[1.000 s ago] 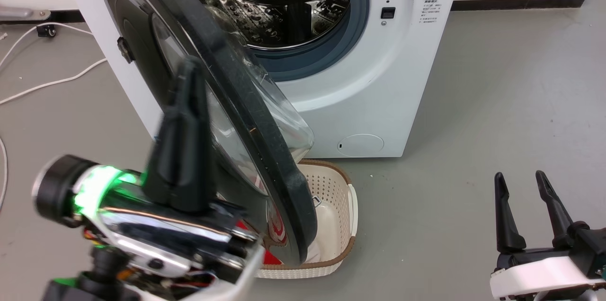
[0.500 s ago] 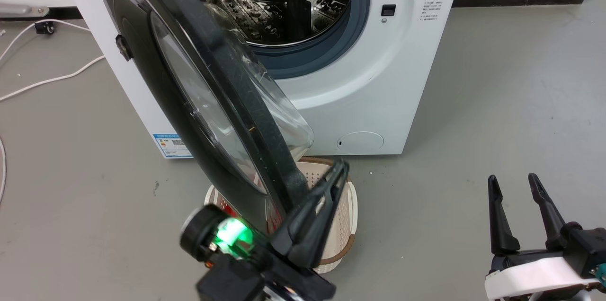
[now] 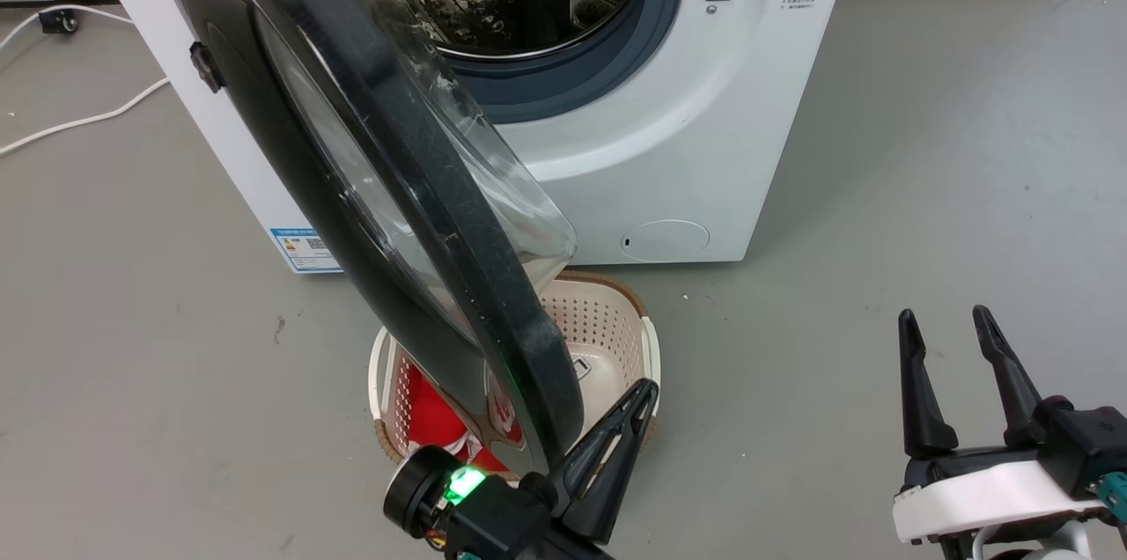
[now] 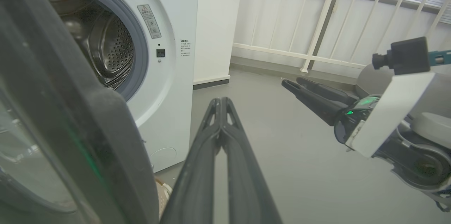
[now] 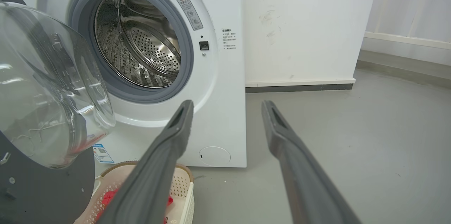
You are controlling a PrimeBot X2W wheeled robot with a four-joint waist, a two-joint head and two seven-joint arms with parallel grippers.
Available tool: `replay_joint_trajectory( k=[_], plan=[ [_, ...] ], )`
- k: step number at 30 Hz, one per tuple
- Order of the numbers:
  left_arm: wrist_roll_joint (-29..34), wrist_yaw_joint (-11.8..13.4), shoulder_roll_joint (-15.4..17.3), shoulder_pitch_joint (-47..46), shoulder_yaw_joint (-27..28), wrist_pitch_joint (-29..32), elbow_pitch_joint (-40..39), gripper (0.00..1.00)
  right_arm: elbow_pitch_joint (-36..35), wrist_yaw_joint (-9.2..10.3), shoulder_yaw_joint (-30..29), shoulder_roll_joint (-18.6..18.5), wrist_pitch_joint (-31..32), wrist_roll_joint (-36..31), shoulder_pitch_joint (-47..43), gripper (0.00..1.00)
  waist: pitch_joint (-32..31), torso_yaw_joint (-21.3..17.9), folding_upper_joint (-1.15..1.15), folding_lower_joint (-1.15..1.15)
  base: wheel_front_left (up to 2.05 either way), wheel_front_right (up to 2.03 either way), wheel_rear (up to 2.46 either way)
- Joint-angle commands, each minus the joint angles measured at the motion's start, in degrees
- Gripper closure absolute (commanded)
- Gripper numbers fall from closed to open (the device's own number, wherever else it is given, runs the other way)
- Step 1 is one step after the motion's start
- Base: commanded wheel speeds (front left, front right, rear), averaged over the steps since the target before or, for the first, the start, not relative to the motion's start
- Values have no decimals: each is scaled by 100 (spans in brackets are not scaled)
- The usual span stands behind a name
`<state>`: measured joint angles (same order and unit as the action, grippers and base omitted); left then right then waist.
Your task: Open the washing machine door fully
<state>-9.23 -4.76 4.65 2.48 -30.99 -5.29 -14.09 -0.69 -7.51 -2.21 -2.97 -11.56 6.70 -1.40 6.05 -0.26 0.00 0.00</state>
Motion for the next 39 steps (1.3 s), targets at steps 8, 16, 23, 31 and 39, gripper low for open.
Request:
replay_joint_trajectory(
  k=[8, 16, 23, 31, 39],
  plan=[
    [22, 241, -69, -440, 202, -256, 574, 100, 163, 4, 71, 20, -109, 71, 175, 0, 107, -130, 0, 0, 0, 0, 0],
    [-92, 564, -82, -593, 445, -392, 950, 100, 234, 4, 54, 20, -128, 96, 212, 0, 141, -179, 0, 0, 0, 0, 0],
    [-126, 737, -58, -594, 551, -477, 1086, 100, 262, 4, 58, 20, -122, 118, 213, 0, 132, -139, 0, 0, 0, 0, 0],
    [-152, 907, 5, -287, 589, -400, 1016, 100, 256, 4, -15, 20, -104, 124, 99, 0, 59, -28, 0, 0, 0, 0, 0],
    [-180, 1057, 105, 41, 618, -288, 732, 100, 183, 3, -81, 19, -30, 67, 13, 0, -25, 175, 0, 0, 0, 0, 0]
  ],
)
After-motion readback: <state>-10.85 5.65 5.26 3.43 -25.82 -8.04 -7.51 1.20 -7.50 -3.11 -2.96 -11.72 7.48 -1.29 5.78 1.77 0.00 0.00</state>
